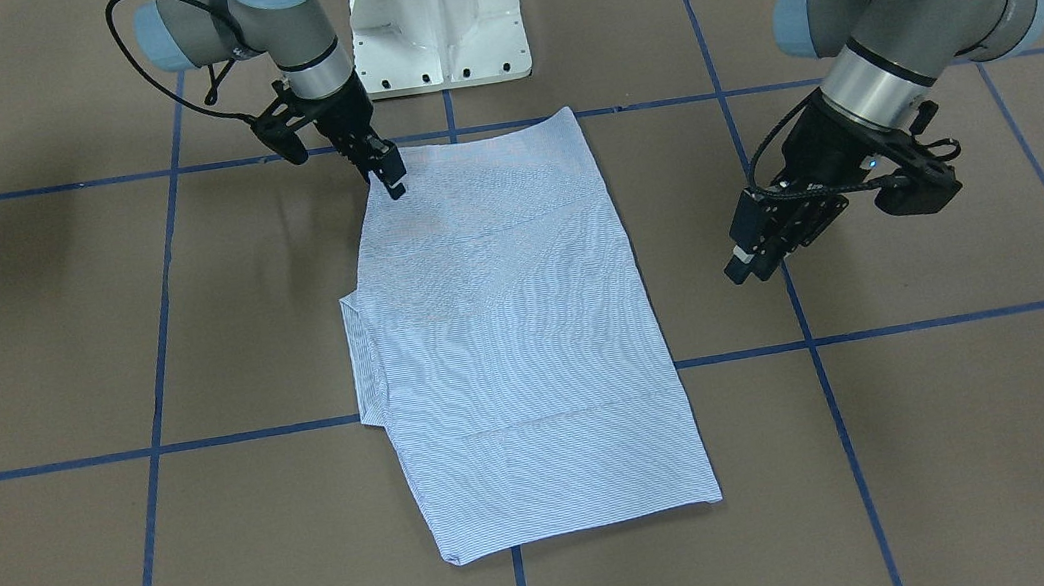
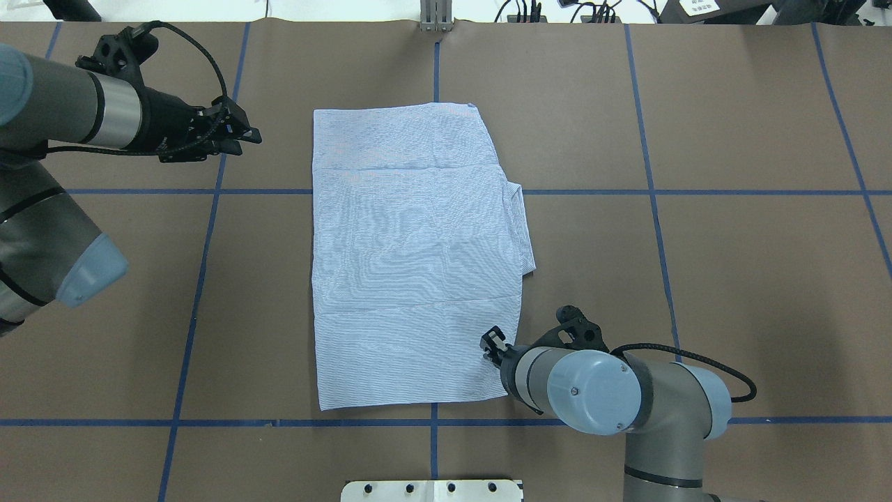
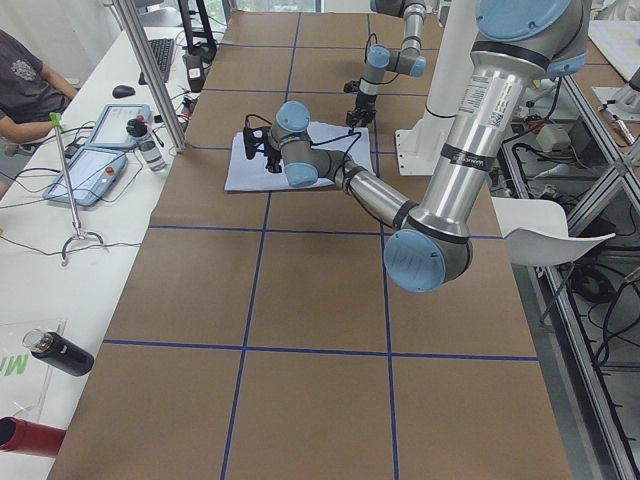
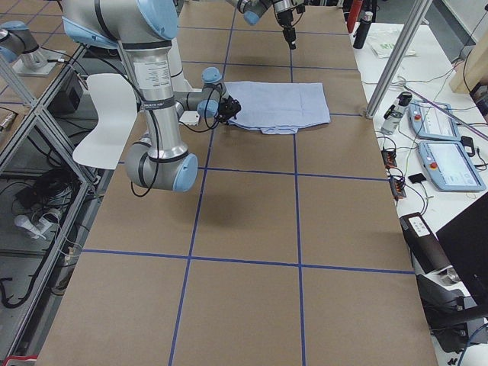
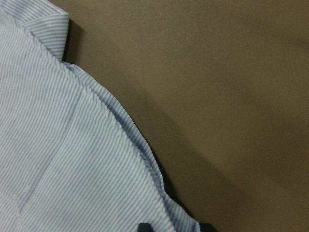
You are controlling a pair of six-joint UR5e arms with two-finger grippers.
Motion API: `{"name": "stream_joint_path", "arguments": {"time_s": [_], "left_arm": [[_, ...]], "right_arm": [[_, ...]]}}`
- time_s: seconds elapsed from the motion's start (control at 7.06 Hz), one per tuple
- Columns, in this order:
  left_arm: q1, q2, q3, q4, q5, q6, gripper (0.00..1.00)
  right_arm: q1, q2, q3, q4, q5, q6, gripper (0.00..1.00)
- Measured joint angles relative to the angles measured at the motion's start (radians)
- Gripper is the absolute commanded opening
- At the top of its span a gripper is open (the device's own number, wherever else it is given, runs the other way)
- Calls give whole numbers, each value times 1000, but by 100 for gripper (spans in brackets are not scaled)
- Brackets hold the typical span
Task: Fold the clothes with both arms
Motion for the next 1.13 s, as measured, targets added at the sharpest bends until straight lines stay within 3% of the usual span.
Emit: {"name": "stream_joint_path", "arguments": {"time_s": [0.71,1.13], "left_arm": [[2,11,-8,0,6,-4,46],[74,79,-97,-7,48,-186,47]], "right_arm": [[4,0,23,-32,4,-5,0],[-2,-3,65,-87,9,-6,0]]}}
